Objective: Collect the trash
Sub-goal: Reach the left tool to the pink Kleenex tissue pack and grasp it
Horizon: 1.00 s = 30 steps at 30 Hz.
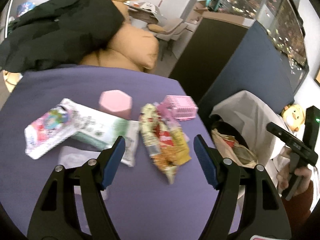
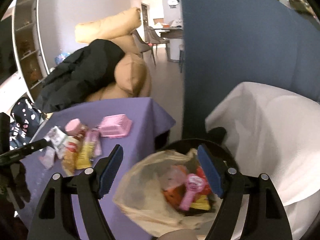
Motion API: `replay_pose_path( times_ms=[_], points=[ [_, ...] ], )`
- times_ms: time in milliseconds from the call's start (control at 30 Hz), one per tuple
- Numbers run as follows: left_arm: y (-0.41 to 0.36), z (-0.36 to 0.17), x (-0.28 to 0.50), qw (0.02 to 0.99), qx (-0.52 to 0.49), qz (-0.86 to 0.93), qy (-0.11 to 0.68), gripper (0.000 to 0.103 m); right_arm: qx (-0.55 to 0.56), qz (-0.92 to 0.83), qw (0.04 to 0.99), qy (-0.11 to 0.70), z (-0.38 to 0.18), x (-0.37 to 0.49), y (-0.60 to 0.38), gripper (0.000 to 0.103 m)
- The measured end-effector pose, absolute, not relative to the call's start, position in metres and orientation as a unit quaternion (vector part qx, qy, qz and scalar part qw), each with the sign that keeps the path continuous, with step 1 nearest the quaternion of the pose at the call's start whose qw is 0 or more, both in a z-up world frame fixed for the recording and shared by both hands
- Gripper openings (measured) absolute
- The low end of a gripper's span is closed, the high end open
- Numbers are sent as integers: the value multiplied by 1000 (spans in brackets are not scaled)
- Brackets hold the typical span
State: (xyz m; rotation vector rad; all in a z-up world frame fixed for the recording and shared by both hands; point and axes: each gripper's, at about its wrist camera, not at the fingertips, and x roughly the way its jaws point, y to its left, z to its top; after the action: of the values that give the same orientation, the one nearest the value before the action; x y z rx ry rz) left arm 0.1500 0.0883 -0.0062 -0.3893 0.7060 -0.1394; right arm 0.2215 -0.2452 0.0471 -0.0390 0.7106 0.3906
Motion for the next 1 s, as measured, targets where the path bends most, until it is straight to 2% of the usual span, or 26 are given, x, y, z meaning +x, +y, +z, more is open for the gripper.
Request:
replay_pose_path(
  times_ms=[433,700,1000],
  points=[
    [150,-30,131,916,-164,-10,367,70,-11,245,878,412,-14,199,-140,73],
    [166,-31,131,917,-171,-27,359,70,-15,244,867,434,-33,193,-125,73],
    [243,-37,157,905,-216,33,366,70,-16,267,852,449,-47,183,-122,73]
  ],
)
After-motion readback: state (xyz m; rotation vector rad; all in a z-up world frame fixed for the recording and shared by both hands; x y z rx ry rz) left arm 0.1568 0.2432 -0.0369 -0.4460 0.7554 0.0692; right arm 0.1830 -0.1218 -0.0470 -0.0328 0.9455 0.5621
